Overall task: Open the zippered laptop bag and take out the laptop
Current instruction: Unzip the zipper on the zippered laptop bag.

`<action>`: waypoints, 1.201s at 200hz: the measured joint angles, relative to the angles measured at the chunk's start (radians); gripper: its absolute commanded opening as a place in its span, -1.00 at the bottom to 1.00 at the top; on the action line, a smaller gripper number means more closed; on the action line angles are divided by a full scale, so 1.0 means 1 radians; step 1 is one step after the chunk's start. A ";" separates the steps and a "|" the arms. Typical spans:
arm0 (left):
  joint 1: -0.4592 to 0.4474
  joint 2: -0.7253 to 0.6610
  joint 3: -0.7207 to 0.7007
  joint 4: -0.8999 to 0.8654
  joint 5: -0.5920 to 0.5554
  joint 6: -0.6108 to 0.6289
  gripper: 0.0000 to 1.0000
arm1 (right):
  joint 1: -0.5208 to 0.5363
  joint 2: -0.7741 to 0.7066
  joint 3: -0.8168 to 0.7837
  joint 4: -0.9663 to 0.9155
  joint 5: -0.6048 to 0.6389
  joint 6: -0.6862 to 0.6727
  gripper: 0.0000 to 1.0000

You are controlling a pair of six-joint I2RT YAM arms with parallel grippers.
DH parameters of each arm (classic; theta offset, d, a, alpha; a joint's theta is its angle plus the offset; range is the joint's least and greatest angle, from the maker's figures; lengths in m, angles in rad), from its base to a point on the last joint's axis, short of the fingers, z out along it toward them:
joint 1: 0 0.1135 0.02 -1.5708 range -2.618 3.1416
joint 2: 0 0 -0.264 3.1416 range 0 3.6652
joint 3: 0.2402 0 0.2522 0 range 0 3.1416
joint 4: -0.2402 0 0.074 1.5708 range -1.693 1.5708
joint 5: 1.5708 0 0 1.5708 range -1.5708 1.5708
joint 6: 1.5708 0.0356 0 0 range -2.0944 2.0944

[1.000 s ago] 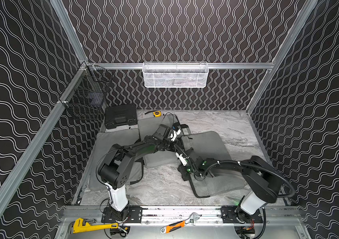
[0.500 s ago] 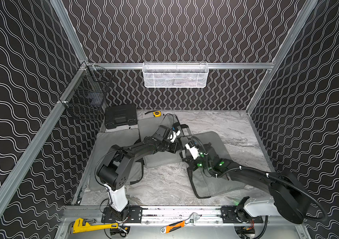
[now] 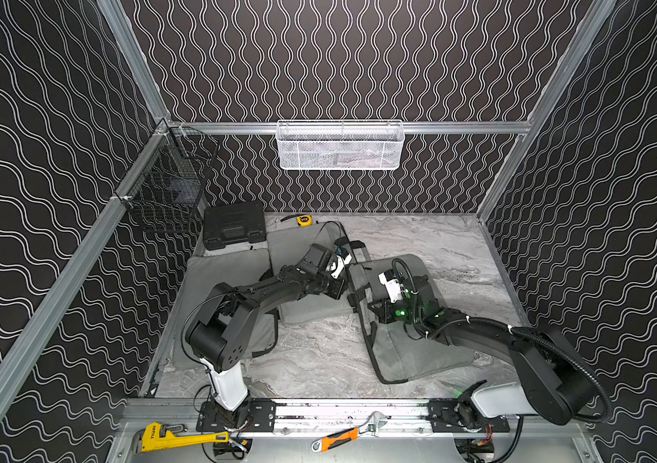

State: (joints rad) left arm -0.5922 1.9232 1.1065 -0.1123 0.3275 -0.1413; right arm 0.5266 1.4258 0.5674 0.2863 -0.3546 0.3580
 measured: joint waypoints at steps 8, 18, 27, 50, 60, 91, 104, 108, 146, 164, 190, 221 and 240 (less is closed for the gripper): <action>-0.007 -0.011 -0.011 0.008 -0.007 0.008 -1.00 | -0.011 0.005 0.006 -0.004 0.002 0.003 -1.00; -0.015 -0.027 -0.028 0.017 -0.010 0.013 -1.00 | -0.024 0.013 0.012 -0.013 0.002 0.019 -1.00; -0.023 -0.044 -0.043 0.022 -0.015 0.017 -1.00 | -0.035 0.023 0.019 -0.021 0.001 0.022 -1.00; -0.054 -0.077 -0.075 0.039 -0.045 0.043 -1.00 | -0.057 0.048 0.043 -0.050 -0.013 0.024 -1.00; -0.065 -0.082 -0.089 0.045 -0.060 0.050 -1.00 | -0.064 0.050 0.052 -0.063 -0.017 0.024 -1.00; -0.074 -0.092 -0.135 0.082 -0.084 0.054 -1.00 | -0.079 0.022 0.055 -0.102 -0.020 0.014 -1.00; -0.079 -0.092 -0.145 0.099 -0.087 0.054 -1.00 | -0.080 0.002 0.055 -0.117 -0.020 -0.007 -1.00; -0.082 -0.090 -0.145 0.103 -0.087 0.053 -1.00 | -0.080 -0.003 0.055 -0.121 -0.020 -0.011 -1.00; -0.101 -0.065 -0.110 0.093 -0.097 0.061 -1.00 | -0.082 -0.029 0.063 -0.162 -0.004 -0.037 -1.00; -0.101 -0.065 -0.083 0.063 -0.114 0.085 -1.00 | -0.087 -0.030 0.055 -0.161 -0.002 -0.037 -1.00; -0.098 -0.060 -0.045 0.027 -0.131 0.118 -1.00 | -0.117 -0.016 0.043 -0.162 -0.004 -0.033 -1.00; -0.086 -0.035 -0.020 0.025 -0.140 0.121 -1.00 | -0.130 0.010 0.050 -0.165 -0.015 -0.033 -1.00; -0.076 -0.010 -0.004 0.025 -0.139 0.121 -1.00 | -0.136 0.014 0.049 -0.164 -0.021 -0.034 -1.00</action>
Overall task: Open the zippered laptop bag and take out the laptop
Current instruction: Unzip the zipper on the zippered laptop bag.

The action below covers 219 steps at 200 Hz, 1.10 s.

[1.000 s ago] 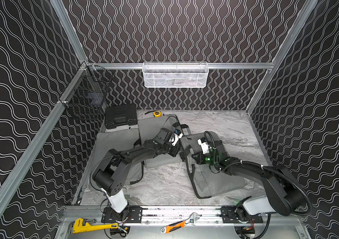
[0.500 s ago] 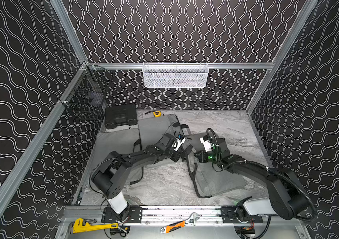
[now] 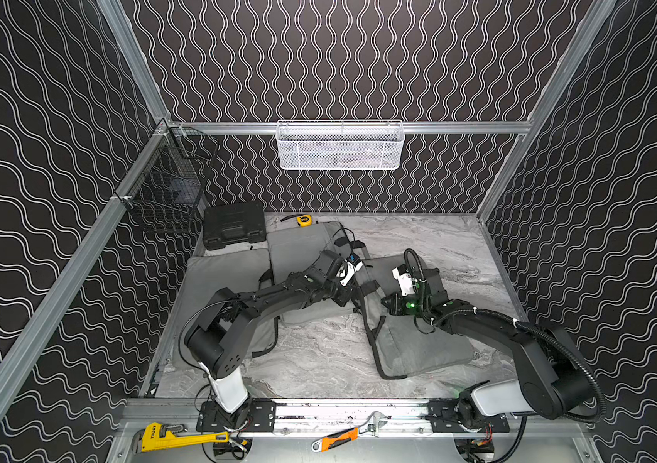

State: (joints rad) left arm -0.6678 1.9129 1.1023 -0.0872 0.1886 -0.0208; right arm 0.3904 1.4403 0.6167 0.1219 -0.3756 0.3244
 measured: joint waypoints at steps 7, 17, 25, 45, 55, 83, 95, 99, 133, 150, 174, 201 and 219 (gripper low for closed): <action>0.003 0.008 0.006 0.000 0.000 0.000 -1.00 | -0.003 0.002 -0.002 0.002 0.000 0.000 -1.00; 0.008 0.015 0.011 0.001 0.000 0.000 -1.00 | -0.006 0.006 -0.003 0.002 -0.003 0.000 -1.00; 0.013 0.016 0.011 0.001 0.003 0.000 -1.00 | -0.008 0.013 -0.005 0.003 -0.005 0.000 -1.00; 0.029 0.016 0.006 0.003 0.011 0.001 -1.00 | -0.013 0.033 -0.007 0.004 -0.016 0.000 -1.00; 0.039 0.016 0.003 0.003 0.011 0.002 -1.00 | -0.014 0.042 -0.010 0.007 -0.022 0.000 -1.00; 0.046 0.016 0.005 0.000 0.004 0.028 -1.00 | -0.015 0.055 -0.021 0.037 -0.033 0.001 -1.00; 0.046 0.016 0.003 0.000 0.002 0.040 -1.00 | -0.015 0.061 -0.024 0.051 -0.041 0.001 -1.00; 0.046 0.015 0.002 0.000 -0.001 0.048 -1.00 | -0.015 0.064 -0.025 0.057 -0.044 0.002 -1.00; 0.046 0.018 0.006 0.000 -0.011 0.056 -1.00 | -0.018 0.089 -0.025 0.086 -0.072 0.005 -1.00; 0.048 0.041 0.036 -0.004 -0.029 0.079 -1.00 | -0.018 0.097 -0.026 0.098 -0.076 0.003 -1.00; 0.064 0.066 0.069 -0.005 -0.050 0.105 -1.00 | -0.017 0.087 -0.060 0.142 -0.079 0.000 -1.00; 0.066 0.066 0.067 -0.003 -0.050 0.114 -1.00 | -0.017 0.072 -0.101 0.186 -0.079 0.001 -1.00; 0.066 0.061 0.047 0.011 -0.053 0.128 -1.00 | -0.017 0.077 -0.101 0.196 -0.079 0.005 -1.00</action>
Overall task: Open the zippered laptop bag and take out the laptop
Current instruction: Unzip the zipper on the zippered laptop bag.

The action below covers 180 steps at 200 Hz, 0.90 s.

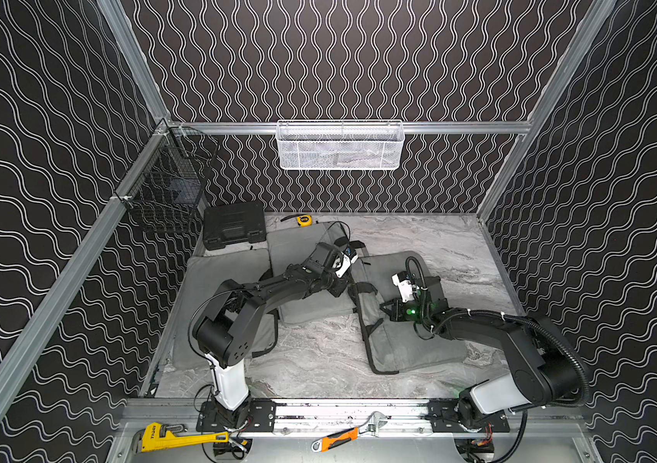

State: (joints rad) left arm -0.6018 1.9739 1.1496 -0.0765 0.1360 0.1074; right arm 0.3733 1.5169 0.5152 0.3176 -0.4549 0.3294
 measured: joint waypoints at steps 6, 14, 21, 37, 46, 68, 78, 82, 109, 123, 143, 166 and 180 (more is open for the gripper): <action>-0.001 -0.006 -0.013 0.010 -0.002 0.000 -1.00 | 0.000 0.005 0.003 0.001 -0.004 0.001 -1.00; -0.006 -0.019 -0.035 0.022 -0.008 0.002 -1.00 | 0.000 0.011 0.008 0.000 -0.011 0.002 -1.00; -0.016 -0.034 -0.055 0.032 -0.018 0.004 -1.00 | 0.000 0.018 0.014 -0.003 -0.018 0.003 -1.00; -0.041 -0.066 -0.098 0.060 -0.045 0.008 -1.00 | 0.000 0.034 0.029 -0.005 -0.029 0.003 -1.00; -0.056 -0.086 -0.126 0.078 -0.054 0.011 -1.00 | 0.000 0.047 0.038 -0.005 -0.037 0.003 -1.00; -0.080 -0.118 -0.174 0.103 -0.074 0.023 -1.00 | 0.000 0.084 0.062 0.000 -0.059 0.003 -1.00; -0.091 -0.121 -0.178 0.104 -0.079 0.027 -1.00 | 0.000 0.098 0.070 0.006 -0.068 0.003 -1.00; -0.095 -0.121 -0.178 0.104 -0.080 0.029 -1.00 | 0.000 0.102 0.072 0.008 -0.071 0.003 -1.00; -0.124 -0.117 -0.182 0.101 -0.094 0.053 -1.00 | 0.000 0.116 0.085 0.011 -0.082 0.003 -1.00; -0.135 -0.117 -0.187 0.102 -0.106 0.058 -1.00 | 0.000 0.115 0.088 0.006 -0.082 0.003 -1.00; -0.149 -0.122 -0.193 0.095 -0.117 0.076 -1.00 | 0.000 0.110 0.094 -0.010 -0.077 0.002 -1.00; -0.168 -0.132 -0.192 0.083 -0.140 0.095 -1.00 | 0.000 0.106 0.101 -0.030 -0.066 -0.003 -1.00; -0.177 -0.132 -0.192 0.071 -0.151 0.108 -1.00 | 0.000 0.106 0.106 -0.040 -0.064 -0.006 -1.00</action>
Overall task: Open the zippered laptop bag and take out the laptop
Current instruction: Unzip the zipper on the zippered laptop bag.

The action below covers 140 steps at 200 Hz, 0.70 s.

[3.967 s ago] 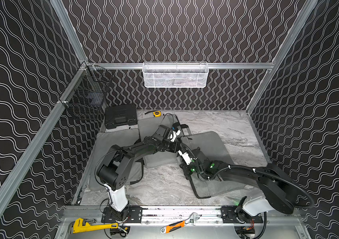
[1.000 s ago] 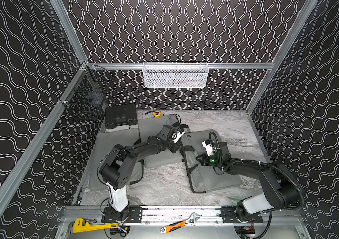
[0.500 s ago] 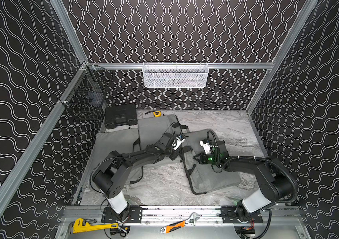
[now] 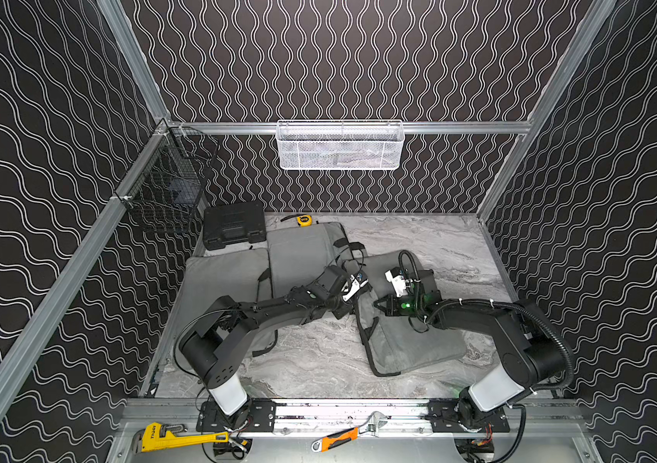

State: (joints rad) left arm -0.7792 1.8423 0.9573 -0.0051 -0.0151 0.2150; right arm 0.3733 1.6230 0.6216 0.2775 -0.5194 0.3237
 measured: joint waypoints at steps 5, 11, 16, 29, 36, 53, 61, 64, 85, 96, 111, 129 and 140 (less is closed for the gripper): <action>-0.003 0.000 0.000 -0.003 -0.003 0.001 -1.00 | 0.000 0.000 0.002 -0.003 0.001 -0.002 -1.00; -0.006 0.000 0.000 -0.005 -0.006 0.003 -1.00 | 0.000 0.000 0.002 -0.005 0.001 -0.003 -1.00; -0.009 0.000 0.000 -0.006 -0.007 0.004 -1.00 | 0.000 0.000 0.003 -0.006 0.001 -0.003 -1.00; -0.016 0.000 -0.001 -0.011 -0.008 0.005 -1.00 | -0.001 0.000 0.003 -0.008 0.002 -0.004 -1.00; -0.022 0.000 -0.002 -0.012 -0.010 0.004 -1.00 | -0.002 0.000 0.003 -0.009 0.002 -0.005 -1.00; -0.035 0.000 -0.007 -0.014 -0.017 0.004 -1.00 | -0.005 -0.001 0.003 -0.009 0.001 -0.006 -1.00; -0.041 -0.003 -0.013 -0.015 -0.021 0.004 -1.00 | -0.009 -0.002 0.000 -0.008 0.001 -0.006 -1.00; -0.042 -0.005 -0.015 -0.016 -0.021 0.004 -1.00 | -0.011 -0.003 0.000 -0.008 0.001 -0.005 -1.00; -0.061 -0.024 -0.034 -0.027 -0.023 0.004 -1.00 | -0.024 -0.004 -0.005 -0.002 -0.006 -0.002 -1.00; -0.070 -0.033 -0.045 -0.026 -0.026 0.001 -1.00 | -0.031 -0.004 -0.006 -0.001 -0.011 0.002 -1.00; -0.088 -0.037 -0.057 -0.026 -0.027 -0.001 -1.00 | -0.040 -0.005 -0.008 -0.001 -0.014 0.004 -1.00; -0.120 -0.036 -0.061 -0.026 -0.027 -0.011 -1.00 | -0.054 -0.011 -0.012 -0.001 -0.014 0.005 -1.00; -0.141 -0.029 -0.058 -0.026 -0.027 -0.029 -1.00 | -0.067 -0.018 -0.016 -0.003 -0.013 0.006 -1.00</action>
State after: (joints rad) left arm -0.9203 1.8137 0.8993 -0.0307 -0.0425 0.1864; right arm 0.3065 1.6054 0.6060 0.2749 -0.5320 0.3294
